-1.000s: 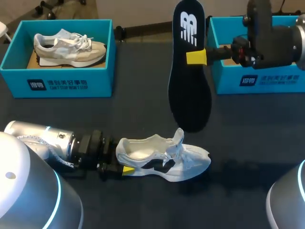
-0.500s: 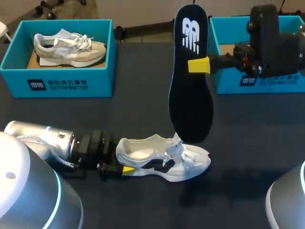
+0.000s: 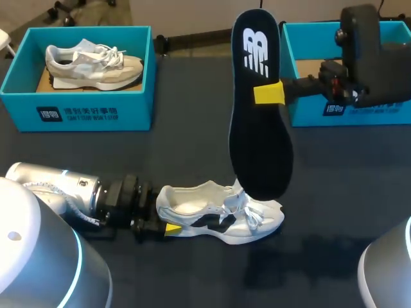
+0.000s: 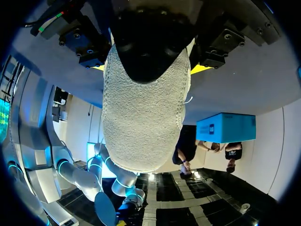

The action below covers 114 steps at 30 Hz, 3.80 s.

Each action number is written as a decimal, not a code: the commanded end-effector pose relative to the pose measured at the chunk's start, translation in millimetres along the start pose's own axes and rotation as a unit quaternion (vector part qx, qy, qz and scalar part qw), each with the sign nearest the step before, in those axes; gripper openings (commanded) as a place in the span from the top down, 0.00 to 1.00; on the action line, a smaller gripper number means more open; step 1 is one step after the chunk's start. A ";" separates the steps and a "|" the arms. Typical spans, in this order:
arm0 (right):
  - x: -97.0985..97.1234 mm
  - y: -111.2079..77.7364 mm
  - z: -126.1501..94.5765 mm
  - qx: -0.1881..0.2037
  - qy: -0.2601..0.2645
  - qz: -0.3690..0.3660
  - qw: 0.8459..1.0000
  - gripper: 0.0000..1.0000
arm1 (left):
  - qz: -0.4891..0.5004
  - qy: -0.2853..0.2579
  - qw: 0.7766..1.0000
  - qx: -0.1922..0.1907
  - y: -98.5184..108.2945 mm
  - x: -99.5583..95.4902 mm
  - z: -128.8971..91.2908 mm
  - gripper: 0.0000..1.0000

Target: Take the shoe out of the shoebox, open the shoe tongue, remove and reinsert the insole, then place the shoe into the shoebox

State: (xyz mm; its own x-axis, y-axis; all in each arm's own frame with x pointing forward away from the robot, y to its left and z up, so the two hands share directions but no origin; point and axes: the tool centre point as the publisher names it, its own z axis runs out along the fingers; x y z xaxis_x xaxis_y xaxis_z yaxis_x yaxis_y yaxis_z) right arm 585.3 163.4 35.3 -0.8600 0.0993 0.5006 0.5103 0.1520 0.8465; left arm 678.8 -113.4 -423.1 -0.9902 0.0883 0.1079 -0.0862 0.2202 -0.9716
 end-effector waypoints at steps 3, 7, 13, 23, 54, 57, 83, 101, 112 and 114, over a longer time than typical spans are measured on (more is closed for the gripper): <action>-1.9 0.5 3.3 0.000 0.001 0.001 1.000 1.00 | 0.000 -0.001 1.000 0.000 0.5 -0.1 0.4 1.00; -1.9 0.5 3.3 0.000 0.001 0.001 1.000 1.00 | 0.000 -0.001 1.000 0.000 0.5 -0.1 0.4 1.00; -1.9 0.5 3.3 0.000 0.001 0.001 1.000 1.00 | 0.000 -0.001 1.000 0.000 0.5 -0.1 0.4 1.00; -1.9 0.5 3.3 0.000 0.001 0.001 1.000 1.00 | -0.008 -0.004 1.000 -0.009 3.0 -3.1 -4.4 0.00; -1.9 0.5 3.3 0.000 0.001 0.001 1.000 1.00 | -0.010 -0.004 0.985 -0.173 6.4 4.7 -61.3 0.00; -1.9 0.5 3.3 0.000 0.001 0.001 1.000 1.00 | -0.007 -0.004 0.971 -0.240 7.3 8.2 -72.3 0.00; -1.9 0.5 3.3 0.000 0.001 0.001 1.000 1.00 | -0.009 -0.028 0.896 -0.443 -28.2 5.1 -109.0 0.00; -1.9 0.5 3.3 0.000 0.001 0.001 1.000 1.00 | -0.015 -0.016 0.852 -0.523 -44.4 3.6 -107.0 0.00; -1.9 0.5 3.3 0.000 0.001 0.001 1.000 1.00 | -0.006 -0.042 0.834 -0.551 -53.3 9.8 -92.6 0.00; -1.9 0.5 3.3 0.000 0.001 0.001 1.000 1.00 | -0.005 -0.043 0.831 -0.554 -53.1 9.5 -89.3 0.00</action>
State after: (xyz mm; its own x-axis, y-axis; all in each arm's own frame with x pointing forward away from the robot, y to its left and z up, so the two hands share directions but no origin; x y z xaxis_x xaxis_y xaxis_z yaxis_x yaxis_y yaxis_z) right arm 584.3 163.1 33.1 -0.8607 0.0981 0.4996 0.5091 0.1474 0.8480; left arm 687.7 -31.2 -353.9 -0.9979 0.0240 0.0600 0.0112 0.9789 -0.2040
